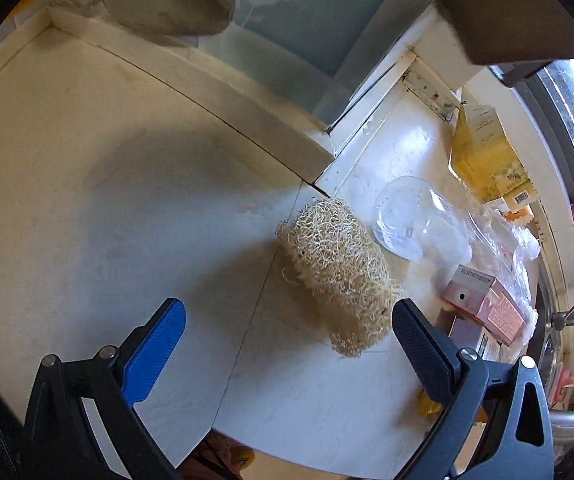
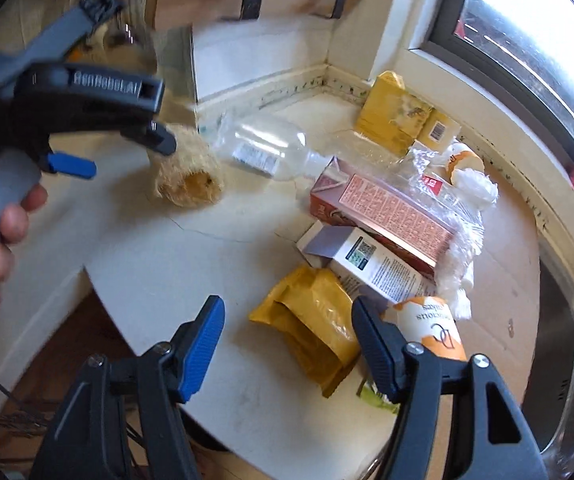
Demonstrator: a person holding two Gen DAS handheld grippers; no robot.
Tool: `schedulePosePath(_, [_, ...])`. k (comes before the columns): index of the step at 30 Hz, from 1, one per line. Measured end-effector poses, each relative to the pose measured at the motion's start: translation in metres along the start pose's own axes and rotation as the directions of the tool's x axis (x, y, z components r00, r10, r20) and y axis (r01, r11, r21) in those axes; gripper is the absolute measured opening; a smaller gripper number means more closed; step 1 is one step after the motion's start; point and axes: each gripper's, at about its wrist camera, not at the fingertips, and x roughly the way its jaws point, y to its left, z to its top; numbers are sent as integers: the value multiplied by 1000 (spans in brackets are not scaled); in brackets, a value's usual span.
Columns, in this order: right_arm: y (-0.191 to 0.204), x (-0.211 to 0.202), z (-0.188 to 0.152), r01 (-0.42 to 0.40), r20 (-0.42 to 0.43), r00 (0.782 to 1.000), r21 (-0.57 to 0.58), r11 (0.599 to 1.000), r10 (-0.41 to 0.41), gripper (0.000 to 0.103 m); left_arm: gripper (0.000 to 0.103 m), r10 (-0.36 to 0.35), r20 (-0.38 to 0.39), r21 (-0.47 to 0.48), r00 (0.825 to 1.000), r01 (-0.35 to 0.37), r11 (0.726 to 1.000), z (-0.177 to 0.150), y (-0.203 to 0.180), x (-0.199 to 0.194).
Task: Collect trash
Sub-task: 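Grasp the mesh loofah roll with left tool while right tool grasps yellow snack bag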
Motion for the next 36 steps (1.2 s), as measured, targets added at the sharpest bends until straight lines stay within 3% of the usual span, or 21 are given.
schedulePosePath(3, [3,16,1,18,-40,999,-23,1000,-19,66,102,-22,-21,-10,1000,22,1000,7,-1,14])
schedulePosePath(5, [4,23,2,21,-62,998,-24,999,-23,66,97,-42,-30,-16,999,42,999,10,-1,21])
schedulePosePath(6, [3,26,2,25,-68,997,-22,999,-27,64,95,-55,-35,-18,998,55,998,12,-2,25])
schedulePosePath(8, [0,30,3,10,-72,997,-2,1000,-10,51,92,-93,-29,-30,995,92,995,12,-4,30])
schedulePosePath(12, [-5,32,4,-6,-61,998,49,999,9,50,83,-121,-16,-40,993,120,992,11,-7,35])
schedulePosePath(15, [-3,30,2,-8,-52,999,50,999,11,44,63,-181,-6,-55,983,181,982,7,-9,35])
schedulePosePath(17, [0,26,1,-14,-38,999,52,999,16,40,43,-212,5,-53,977,212,976,2,-10,31])
schedulePosePath(20, [2,15,-2,-23,-9,1000,57,998,24,32,30,-216,40,-13,976,216,976,-6,-16,23])
schedulePosePath(22, [2,8,-4,-49,-2,999,74,996,49,26,27,-206,67,27,976,204,979,-15,-21,14])
schedulePosePath(26, [1,-7,-10,-88,11,996,114,989,88,25,24,-185,95,71,978,178,981,-33,-25,-5])
schedulePosePath(30, [-5,-27,-18,-153,45,988,176,972,147,24,23,-196,72,76,978,190,979,-54,-24,-25])
schedulePosePath(36, [-25,-67,-44,-306,123,952,314,899,282,24,23,-168,54,126,984,161,979,-106,-23,-71])
